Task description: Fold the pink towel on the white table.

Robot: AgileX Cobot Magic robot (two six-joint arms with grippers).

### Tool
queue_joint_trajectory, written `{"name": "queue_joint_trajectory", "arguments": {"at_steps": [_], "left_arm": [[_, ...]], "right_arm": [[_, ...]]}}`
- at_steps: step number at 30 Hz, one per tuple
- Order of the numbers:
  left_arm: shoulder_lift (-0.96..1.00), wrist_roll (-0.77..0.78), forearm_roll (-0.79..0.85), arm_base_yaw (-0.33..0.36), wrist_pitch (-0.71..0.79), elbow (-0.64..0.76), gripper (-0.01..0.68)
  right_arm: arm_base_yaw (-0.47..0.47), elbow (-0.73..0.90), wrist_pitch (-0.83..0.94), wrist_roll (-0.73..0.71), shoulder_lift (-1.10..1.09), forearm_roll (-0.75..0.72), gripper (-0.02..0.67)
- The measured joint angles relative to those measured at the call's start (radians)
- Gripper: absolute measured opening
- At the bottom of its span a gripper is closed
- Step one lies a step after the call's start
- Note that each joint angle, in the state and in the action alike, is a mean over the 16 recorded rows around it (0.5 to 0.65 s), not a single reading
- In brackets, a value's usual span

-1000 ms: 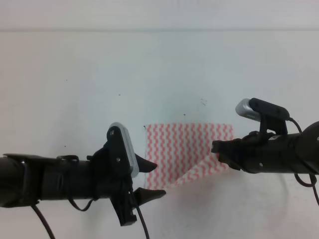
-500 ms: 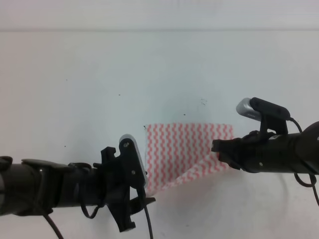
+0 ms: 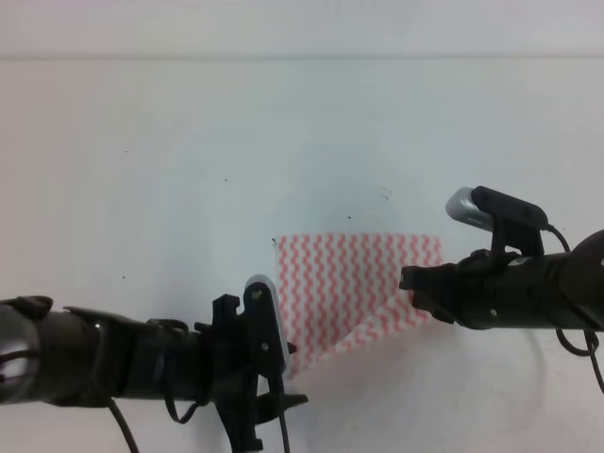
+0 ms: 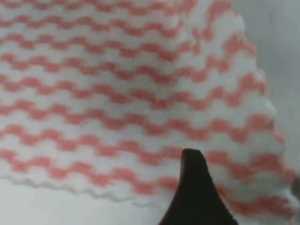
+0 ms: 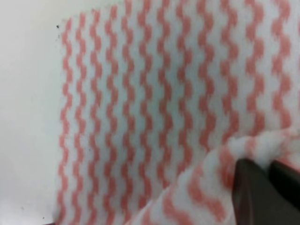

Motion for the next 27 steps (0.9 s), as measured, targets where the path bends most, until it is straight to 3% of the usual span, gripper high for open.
{"name": "queue_joint_trajectory", "arguments": {"at_steps": [8, 21, 27], "left_arm": [[0.006, 0.003, 0.005, -0.001, -0.046, -0.004, 0.338], [-0.006, 0.004, 0.000, -0.001, -0.086, -0.008, 0.099], [-0.031, -0.022, -0.025, 0.000, -0.093, -0.024, 0.025]], "right_arm": [[0.000, 0.000, 0.003, -0.001, -0.002, 0.000, -0.017], [0.000, 0.000, 0.000, -0.002, -0.004, 0.000, -0.017], [0.000, 0.000, -0.006, -0.002, -0.004, 0.000, -0.017]]}}
